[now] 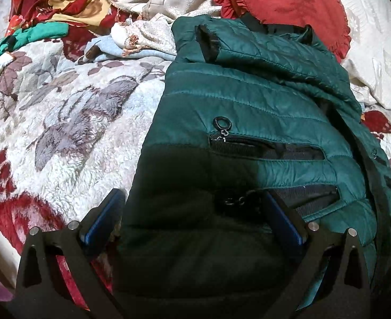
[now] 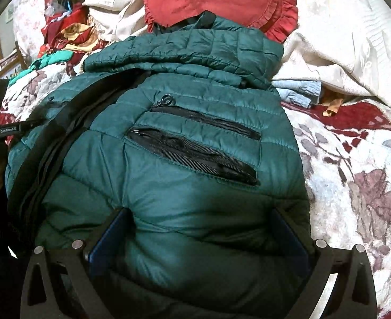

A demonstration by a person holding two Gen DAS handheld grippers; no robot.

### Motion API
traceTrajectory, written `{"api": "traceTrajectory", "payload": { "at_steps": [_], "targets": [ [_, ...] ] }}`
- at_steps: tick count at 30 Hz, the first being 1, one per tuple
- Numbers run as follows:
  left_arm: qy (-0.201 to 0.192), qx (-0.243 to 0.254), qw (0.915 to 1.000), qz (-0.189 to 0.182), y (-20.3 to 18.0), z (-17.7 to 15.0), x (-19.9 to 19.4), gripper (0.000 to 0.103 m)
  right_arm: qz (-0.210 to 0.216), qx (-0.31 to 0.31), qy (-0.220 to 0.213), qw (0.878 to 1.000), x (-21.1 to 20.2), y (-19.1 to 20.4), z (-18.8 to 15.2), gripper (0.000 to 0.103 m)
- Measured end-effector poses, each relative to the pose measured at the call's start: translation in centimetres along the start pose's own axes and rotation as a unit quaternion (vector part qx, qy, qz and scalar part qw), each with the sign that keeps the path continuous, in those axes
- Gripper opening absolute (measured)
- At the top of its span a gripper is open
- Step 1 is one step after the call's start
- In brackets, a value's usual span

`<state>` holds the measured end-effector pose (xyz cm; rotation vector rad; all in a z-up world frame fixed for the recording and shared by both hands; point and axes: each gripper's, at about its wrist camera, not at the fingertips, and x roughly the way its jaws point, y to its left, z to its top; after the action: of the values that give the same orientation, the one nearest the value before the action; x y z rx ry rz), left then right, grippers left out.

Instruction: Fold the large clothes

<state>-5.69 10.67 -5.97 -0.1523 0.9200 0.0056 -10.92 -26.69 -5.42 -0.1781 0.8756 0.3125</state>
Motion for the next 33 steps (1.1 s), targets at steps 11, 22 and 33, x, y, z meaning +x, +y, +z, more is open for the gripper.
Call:
{"api": "traceTrajectory", "payload": {
  "at_steps": [11, 22, 33],
  "targets": [
    [-0.006, 0.001, 1.0, 0.001, -0.1, -0.2, 0.0, 0.103, -0.001, 0.005, -0.004, 1.0, -0.1, -0.1, -0.2, 0.103],
    [-0.037, -0.055, 0.9978, 0.0, 4.1, -0.1, -3.6, 0.103, 0.006, 0.159, -0.042, 0.986, -4.3, -7.7, -2.5, 0.102],
    [-0.02, -0.082, 0.9959, -0.032, 5.5, -1.6, -3.4, 0.103, 0.185, 0.178, -0.025, 0.966, -3.5, -7.4, -3.5, 0.102]
  ]
}}
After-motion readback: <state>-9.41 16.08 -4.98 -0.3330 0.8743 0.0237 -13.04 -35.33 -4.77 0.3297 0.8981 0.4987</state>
